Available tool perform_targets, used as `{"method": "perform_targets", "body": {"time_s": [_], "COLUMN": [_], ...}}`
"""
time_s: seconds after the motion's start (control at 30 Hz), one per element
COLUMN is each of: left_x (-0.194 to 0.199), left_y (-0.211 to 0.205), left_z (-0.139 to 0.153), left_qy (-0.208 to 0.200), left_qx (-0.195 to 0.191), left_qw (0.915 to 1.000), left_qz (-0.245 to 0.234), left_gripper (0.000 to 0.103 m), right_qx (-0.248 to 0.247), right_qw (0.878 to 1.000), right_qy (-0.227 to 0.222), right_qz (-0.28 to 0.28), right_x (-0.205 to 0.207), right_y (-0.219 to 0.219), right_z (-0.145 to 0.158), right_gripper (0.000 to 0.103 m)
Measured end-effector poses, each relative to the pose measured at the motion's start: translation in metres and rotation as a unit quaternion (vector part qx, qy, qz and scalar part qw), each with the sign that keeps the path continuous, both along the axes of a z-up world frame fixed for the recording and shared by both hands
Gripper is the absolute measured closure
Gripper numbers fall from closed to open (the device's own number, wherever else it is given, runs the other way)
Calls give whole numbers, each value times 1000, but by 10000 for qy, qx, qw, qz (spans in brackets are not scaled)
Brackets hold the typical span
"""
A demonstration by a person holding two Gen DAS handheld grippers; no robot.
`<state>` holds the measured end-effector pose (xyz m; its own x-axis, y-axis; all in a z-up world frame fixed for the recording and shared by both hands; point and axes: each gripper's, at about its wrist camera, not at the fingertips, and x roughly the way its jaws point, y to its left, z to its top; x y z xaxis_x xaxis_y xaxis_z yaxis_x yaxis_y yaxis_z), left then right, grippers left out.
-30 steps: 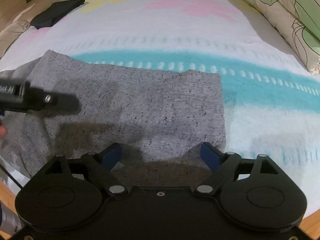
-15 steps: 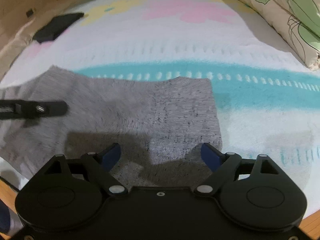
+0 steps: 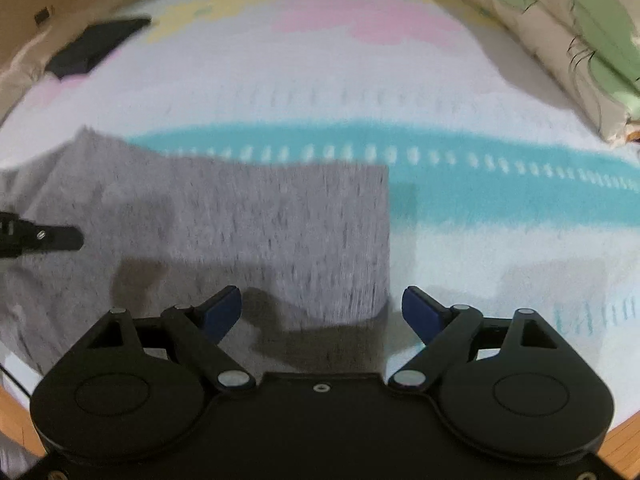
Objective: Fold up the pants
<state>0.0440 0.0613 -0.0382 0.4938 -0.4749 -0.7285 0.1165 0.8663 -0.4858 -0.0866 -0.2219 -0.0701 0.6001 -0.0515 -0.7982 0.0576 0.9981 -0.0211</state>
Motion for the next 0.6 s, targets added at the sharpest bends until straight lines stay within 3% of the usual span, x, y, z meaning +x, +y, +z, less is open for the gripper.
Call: {"method": "perform_targets", "body": {"time_s": [0.13, 0.33, 0.4, 0.47, 0.6], "left_x": [-18, -34, -36, -35, -37], "left_y": [-4, -18, -10, 3, 22], "left_z": [11, -21, -19, -15, 1], "left_qy": [-344, 204, 246, 350, 95], "left_qx": [160, 605, 438, 180, -179], "left_qw": [9989, 9940, 9955, 9977, 9998], "left_qz": [-283, -893, -808, -554, 93], "left_gripper": [86, 86, 85, 85, 85], "right_qx": [79, 194, 157, 309, 392], "right_qw": [9991, 9981, 9972, 9958, 9946], "right_qy": [-381, -90, 229, 237, 239], "right_qz": [-169, -580, -695, -829, -932], "right_x": [3, 39, 56, 61, 64], "right_y": [-1, -7, -11, -17, -19], "right_z": [15, -2, -16, -22, -17], "right_gripper": [14, 14, 10, 3, 5]}}
